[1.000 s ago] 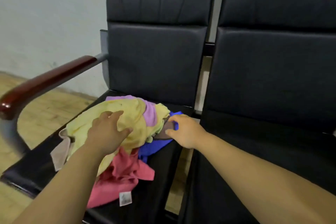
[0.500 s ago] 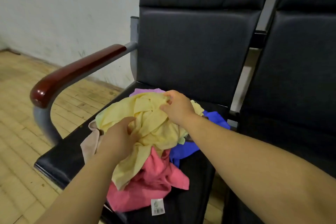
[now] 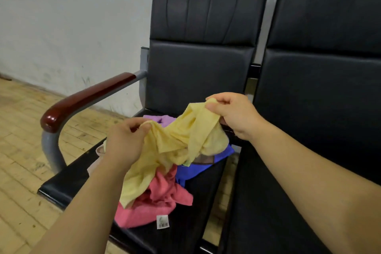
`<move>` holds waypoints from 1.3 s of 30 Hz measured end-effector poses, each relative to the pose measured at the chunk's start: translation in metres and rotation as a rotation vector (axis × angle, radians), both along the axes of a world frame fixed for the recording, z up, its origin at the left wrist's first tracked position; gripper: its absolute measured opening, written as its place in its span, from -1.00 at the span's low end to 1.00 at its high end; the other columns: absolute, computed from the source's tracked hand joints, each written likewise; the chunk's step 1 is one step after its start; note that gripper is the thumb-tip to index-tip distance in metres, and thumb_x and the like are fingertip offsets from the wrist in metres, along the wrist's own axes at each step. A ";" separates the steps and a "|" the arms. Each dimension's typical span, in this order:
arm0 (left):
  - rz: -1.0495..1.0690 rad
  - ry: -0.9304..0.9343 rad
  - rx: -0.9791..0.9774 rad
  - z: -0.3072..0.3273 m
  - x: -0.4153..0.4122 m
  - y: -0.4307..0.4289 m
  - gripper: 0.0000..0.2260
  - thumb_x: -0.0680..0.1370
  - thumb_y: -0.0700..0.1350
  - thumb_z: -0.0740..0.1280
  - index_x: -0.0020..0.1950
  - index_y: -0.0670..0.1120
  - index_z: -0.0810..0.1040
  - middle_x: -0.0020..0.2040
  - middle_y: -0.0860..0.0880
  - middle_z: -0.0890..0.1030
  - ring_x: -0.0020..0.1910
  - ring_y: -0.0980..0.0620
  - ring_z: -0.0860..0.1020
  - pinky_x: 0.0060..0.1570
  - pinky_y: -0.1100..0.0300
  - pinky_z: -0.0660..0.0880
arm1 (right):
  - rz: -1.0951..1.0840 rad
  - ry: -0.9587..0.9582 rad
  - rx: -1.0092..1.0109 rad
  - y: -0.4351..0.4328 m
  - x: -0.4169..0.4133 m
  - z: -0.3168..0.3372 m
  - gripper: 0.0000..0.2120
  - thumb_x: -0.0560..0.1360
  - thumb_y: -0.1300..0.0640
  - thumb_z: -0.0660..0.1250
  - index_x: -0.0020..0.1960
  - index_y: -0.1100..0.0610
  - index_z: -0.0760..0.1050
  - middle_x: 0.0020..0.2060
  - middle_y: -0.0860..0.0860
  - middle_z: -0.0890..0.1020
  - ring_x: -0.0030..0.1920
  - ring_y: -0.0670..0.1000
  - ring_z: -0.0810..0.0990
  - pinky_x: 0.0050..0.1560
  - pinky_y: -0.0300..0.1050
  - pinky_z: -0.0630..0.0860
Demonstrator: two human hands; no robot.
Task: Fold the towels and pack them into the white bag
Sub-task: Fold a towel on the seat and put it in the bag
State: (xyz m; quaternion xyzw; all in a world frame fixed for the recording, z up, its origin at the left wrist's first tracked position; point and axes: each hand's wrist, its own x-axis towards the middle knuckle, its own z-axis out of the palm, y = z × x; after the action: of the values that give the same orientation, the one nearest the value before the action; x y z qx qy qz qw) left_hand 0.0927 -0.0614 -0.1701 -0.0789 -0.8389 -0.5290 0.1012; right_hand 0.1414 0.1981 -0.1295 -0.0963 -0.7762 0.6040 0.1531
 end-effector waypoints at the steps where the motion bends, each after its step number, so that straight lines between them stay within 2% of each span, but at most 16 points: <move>1: -0.047 0.014 0.057 0.008 0.009 0.008 -0.89 0.59 -0.07 0.39 -0.02 0.10 0.71 -0.13 0.16 0.70 -0.19 0.30 0.59 -0.15 0.38 0.46 | -0.009 0.001 -0.049 0.010 0.016 0.008 -0.89 0.53 0.14 0.48 0.04 -0.01 0.69 -0.11 -0.07 0.73 -0.08 -0.11 0.68 -0.15 -0.19 0.60; 3: -0.136 0.021 0.183 0.024 0.029 0.027 -0.86 0.58 -0.11 0.41 -0.07 0.11 0.73 -0.13 0.13 0.72 -0.23 0.26 0.60 -0.08 0.24 0.53 | -0.024 0.010 -0.138 0.031 0.051 0.023 -0.89 0.54 0.19 0.46 0.04 0.04 0.70 -0.09 -0.02 0.74 -0.02 -0.05 0.71 -0.07 -0.13 0.61; 5: -0.200 0.030 0.237 0.039 0.051 0.048 -0.85 0.59 -0.11 0.41 -0.06 0.13 0.73 -0.16 0.16 0.71 -0.27 0.18 0.58 -0.14 0.16 0.55 | -0.063 0.027 -0.201 0.053 0.088 0.035 -0.89 0.54 0.21 0.45 0.04 0.07 0.70 -0.03 0.04 0.75 0.05 0.03 0.72 0.10 0.02 0.64; 6: -0.229 0.037 0.268 0.046 0.063 0.060 -0.85 0.59 -0.11 0.41 -0.04 0.12 0.74 -0.17 0.15 0.70 -0.31 0.17 0.56 -0.19 0.17 0.55 | -0.091 0.036 -0.225 0.064 0.108 0.041 -0.88 0.55 0.21 0.44 0.06 0.09 0.70 -0.02 0.05 0.75 0.05 0.03 0.73 0.12 0.03 0.64; 8: -0.299 0.051 0.318 0.058 0.088 0.085 -0.84 0.60 -0.13 0.39 -0.01 0.10 0.73 -0.13 0.12 0.71 -0.28 0.19 0.58 -0.21 0.21 0.54 | -0.149 0.055 -0.262 0.087 0.150 0.050 -0.86 0.56 0.21 0.42 0.10 0.11 0.68 -0.02 0.05 0.75 0.03 0.01 0.73 0.07 -0.01 0.66; 12: -0.448 0.050 0.293 0.065 0.135 0.139 -0.84 0.61 -0.13 0.38 0.01 0.11 0.72 -0.08 0.14 0.71 -0.14 0.20 0.66 -0.17 0.27 0.58 | -0.250 0.035 -0.278 0.135 0.233 0.045 -0.85 0.56 0.19 0.42 0.12 0.10 0.67 -0.01 0.04 0.75 0.02 0.00 0.73 0.00 -0.05 0.64; 16: -0.617 -0.001 0.077 0.037 0.162 0.194 -0.84 0.62 -0.13 0.37 -0.01 0.09 0.72 -0.14 0.12 0.72 -0.18 0.15 0.67 -0.13 0.19 0.63 | -0.357 -0.089 -0.280 0.177 0.299 0.000 -0.87 0.55 0.19 0.44 0.08 0.10 0.69 -0.01 0.06 0.74 0.04 0.03 0.72 0.07 0.02 0.62; 20: -0.752 -0.044 -0.394 -0.023 0.178 0.240 -0.83 0.63 -0.11 0.34 -0.04 0.12 0.69 -0.10 0.13 0.70 -0.12 0.20 0.63 -0.10 0.29 0.52 | -0.448 -0.305 -0.288 0.203 0.345 -0.072 -0.89 0.55 0.21 0.45 0.07 0.16 0.67 0.03 0.15 0.72 0.03 0.07 0.71 0.07 0.01 0.65; 22: -0.799 -0.051 -0.637 -0.052 0.191 0.256 -0.83 0.63 -0.10 0.33 0.17 0.08 0.64 0.10 0.08 0.64 0.07 0.13 0.60 -0.01 0.31 0.44 | -0.514 -0.445 -0.139 0.216 0.361 -0.109 -0.84 0.52 0.14 0.49 0.09 0.08 0.66 0.08 0.06 0.69 0.08 0.05 0.67 0.17 0.06 0.62; 23: -0.827 -0.034 -0.741 -0.062 0.197 0.263 -0.75 0.62 -0.08 0.34 0.30 0.06 0.58 0.19 0.05 0.58 0.18 0.07 0.55 0.08 0.29 0.41 | -0.518 -0.524 0.010 0.223 0.367 -0.124 -0.76 0.49 0.08 0.51 0.15 0.01 0.63 0.12 -0.01 0.65 0.11 0.03 0.64 0.20 0.05 0.60; 25: -0.880 0.033 -0.825 -0.078 0.209 0.272 -0.61 0.60 -0.02 0.36 0.44 0.07 0.46 0.30 0.04 0.43 0.30 0.02 0.44 0.24 0.24 0.36 | -0.496 -0.639 0.346 0.230 0.378 -0.140 -0.60 0.46 -0.04 0.50 0.28 -0.09 0.54 0.16 -0.07 0.54 0.12 -0.03 0.57 0.16 -0.08 0.53; 27: -0.914 0.130 -0.811 -0.087 0.222 0.279 -0.54 0.58 0.06 0.37 0.48 0.14 0.40 0.34 0.09 0.34 0.33 0.05 0.36 0.32 0.16 0.37 | -0.454 -0.579 0.534 0.227 0.386 -0.139 -0.64 0.47 -0.05 0.47 0.24 -0.14 0.53 0.13 -0.13 0.50 0.03 -0.11 0.52 0.04 -0.20 0.44; 30: -1.025 0.205 -0.799 -0.097 0.242 0.290 -0.56 0.60 0.10 0.36 0.47 0.15 0.42 0.37 0.15 0.38 0.37 0.11 0.33 0.40 0.18 0.32 | -0.214 -0.487 0.618 0.215 0.392 -0.134 -0.76 0.48 -0.04 0.48 0.11 -0.23 0.55 -0.01 -0.22 0.57 -0.12 -0.21 0.57 -0.10 -0.36 0.42; 33: -1.204 0.059 -0.760 -0.113 0.259 0.296 -0.62 0.60 0.08 0.38 0.41 0.13 0.48 0.31 0.18 0.51 0.32 0.19 0.43 0.39 0.19 0.38 | 0.012 -0.576 0.637 0.207 0.392 -0.145 -0.69 0.48 -0.04 0.48 0.19 -0.20 0.54 -0.02 -0.29 0.55 -0.07 -0.23 0.56 -0.03 -0.33 0.45; 36: -1.241 -0.026 -0.731 -0.134 0.269 0.302 -0.61 0.58 0.10 0.39 0.40 0.14 0.48 0.28 0.21 0.54 0.28 0.20 0.47 0.34 0.16 0.44 | 0.008 -0.652 0.680 0.209 0.393 -0.158 -0.55 0.47 -0.09 0.45 0.34 -0.18 0.46 0.08 -0.26 0.48 0.06 -0.17 0.52 0.10 -0.23 0.47; 39: -1.152 -0.004 -0.768 -0.148 0.275 0.314 -0.68 0.56 0.18 0.38 0.30 0.16 0.53 0.17 0.24 0.55 0.20 0.16 0.50 0.25 0.13 0.46 | -0.073 -0.641 0.591 0.214 0.395 -0.160 -0.58 0.50 -0.10 0.45 0.33 -0.18 0.47 0.16 -0.25 0.53 0.11 -0.16 0.57 0.20 -0.18 0.51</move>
State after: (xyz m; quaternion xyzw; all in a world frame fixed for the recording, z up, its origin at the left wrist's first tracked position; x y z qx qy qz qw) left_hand 0.3672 0.2521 -0.3179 -0.5412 -0.7913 -0.1643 -0.2323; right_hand 0.5360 0.4121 -0.2898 -0.2584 -0.9200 0.2897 -0.0530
